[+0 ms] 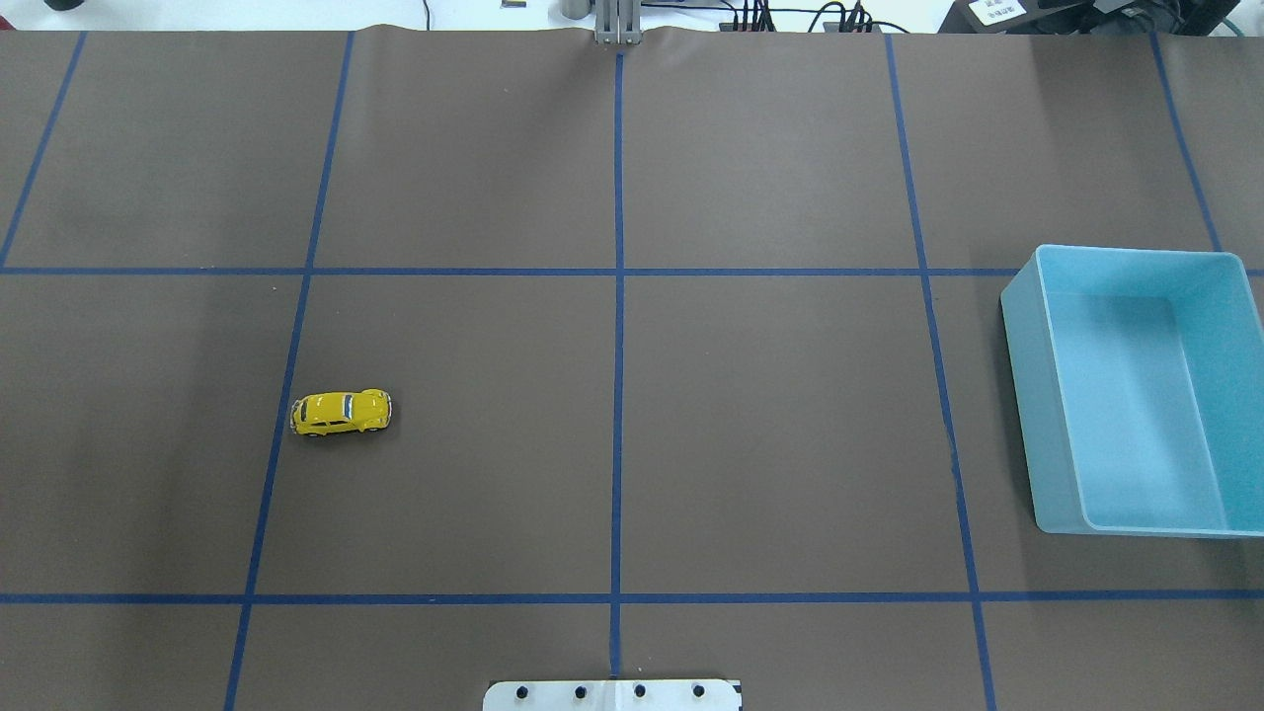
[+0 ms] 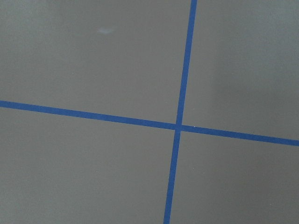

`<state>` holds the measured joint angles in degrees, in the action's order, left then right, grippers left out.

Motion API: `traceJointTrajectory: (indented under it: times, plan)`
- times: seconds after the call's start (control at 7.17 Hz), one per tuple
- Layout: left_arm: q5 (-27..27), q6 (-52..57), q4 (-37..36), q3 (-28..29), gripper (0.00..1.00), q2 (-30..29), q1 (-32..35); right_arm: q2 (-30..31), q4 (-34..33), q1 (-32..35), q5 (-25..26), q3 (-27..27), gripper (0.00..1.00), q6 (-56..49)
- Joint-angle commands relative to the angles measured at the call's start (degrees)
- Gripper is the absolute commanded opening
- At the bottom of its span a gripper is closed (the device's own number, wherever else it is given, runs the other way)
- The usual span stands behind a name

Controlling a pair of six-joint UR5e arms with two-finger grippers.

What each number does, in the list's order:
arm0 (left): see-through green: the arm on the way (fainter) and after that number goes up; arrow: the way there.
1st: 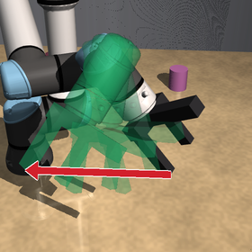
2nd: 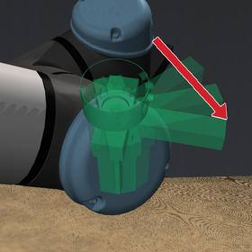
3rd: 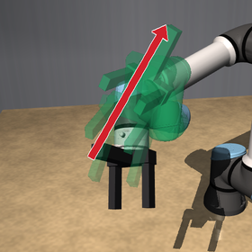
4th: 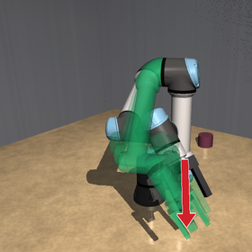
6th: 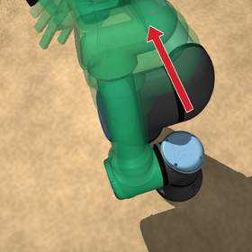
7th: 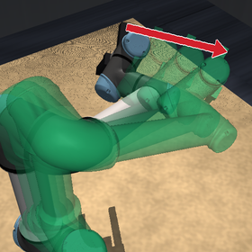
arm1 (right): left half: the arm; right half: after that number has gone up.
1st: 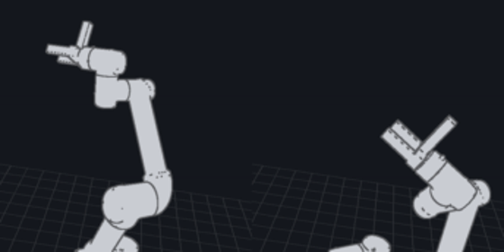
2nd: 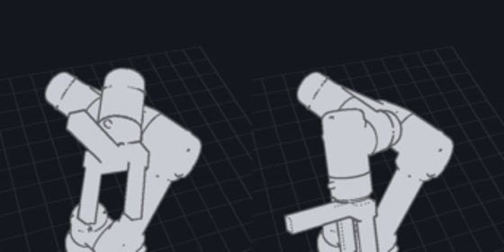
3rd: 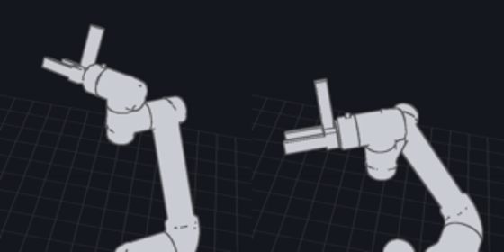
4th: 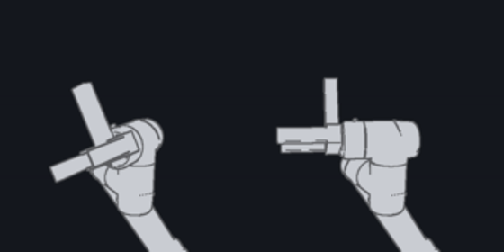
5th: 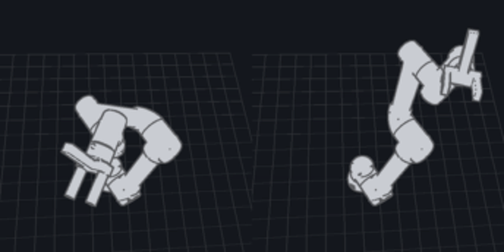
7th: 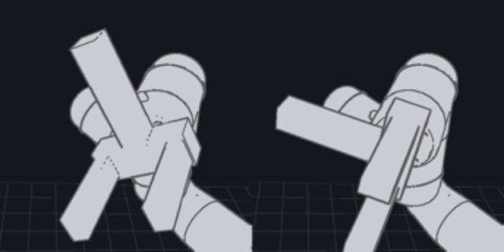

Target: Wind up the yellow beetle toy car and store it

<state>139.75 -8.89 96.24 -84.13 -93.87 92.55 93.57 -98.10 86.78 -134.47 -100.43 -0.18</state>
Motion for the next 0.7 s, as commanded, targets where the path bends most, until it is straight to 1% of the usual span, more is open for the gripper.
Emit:
traceJointTrajectory:
  times: [0.0, 0.56]
  plan:
    - [-0.1, 0.0, 0.4, -0.1, 1.00, 0.0, 0.0, 0.4, 0.0, 0.1, 0.1, 0.0, 1.00, -0.1]
    - [0.3, 0.0, 0.5, 0.4, 1.00, -0.2, -0.3, 0.5, 0.0, 1.9, 0.0, -0.1, 1.00, -0.5]
